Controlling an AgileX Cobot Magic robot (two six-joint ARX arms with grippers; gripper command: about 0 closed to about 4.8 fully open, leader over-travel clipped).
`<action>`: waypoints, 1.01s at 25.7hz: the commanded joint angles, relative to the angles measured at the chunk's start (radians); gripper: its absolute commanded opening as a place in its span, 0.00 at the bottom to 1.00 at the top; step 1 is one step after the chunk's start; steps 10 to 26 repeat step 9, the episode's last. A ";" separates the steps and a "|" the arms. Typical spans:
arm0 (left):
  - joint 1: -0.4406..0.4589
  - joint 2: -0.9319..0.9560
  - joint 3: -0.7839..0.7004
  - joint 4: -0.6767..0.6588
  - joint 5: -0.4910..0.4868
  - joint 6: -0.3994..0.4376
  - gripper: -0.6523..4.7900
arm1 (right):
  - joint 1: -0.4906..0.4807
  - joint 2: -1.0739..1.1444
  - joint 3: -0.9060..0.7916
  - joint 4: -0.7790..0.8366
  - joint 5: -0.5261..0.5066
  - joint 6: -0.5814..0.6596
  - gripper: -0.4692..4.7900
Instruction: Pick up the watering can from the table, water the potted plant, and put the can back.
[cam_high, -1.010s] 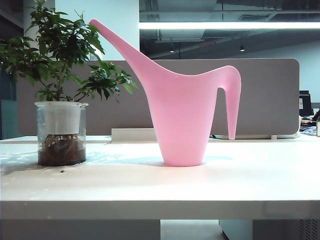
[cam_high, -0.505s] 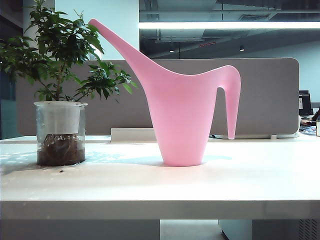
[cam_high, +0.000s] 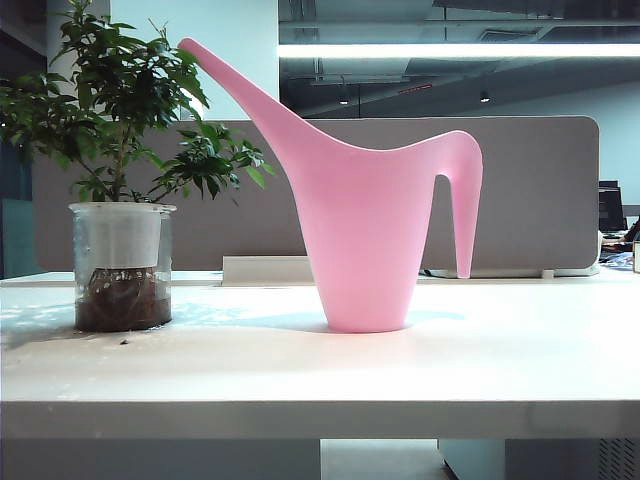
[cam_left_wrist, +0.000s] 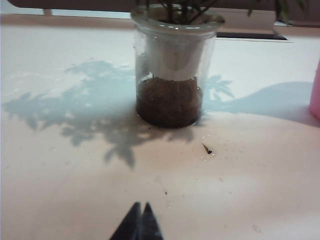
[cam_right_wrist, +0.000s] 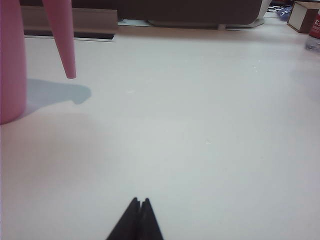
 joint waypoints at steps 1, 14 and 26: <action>0.045 0.001 -0.005 0.005 -0.001 0.006 0.11 | 0.000 0.000 -0.007 0.013 0.001 0.003 0.08; 0.107 0.001 -0.005 0.005 -0.002 0.006 0.11 | 0.000 0.000 -0.007 0.013 0.001 0.003 0.08; 0.107 0.001 -0.005 0.005 -0.002 0.006 0.11 | 0.000 0.000 -0.007 0.013 0.001 0.003 0.08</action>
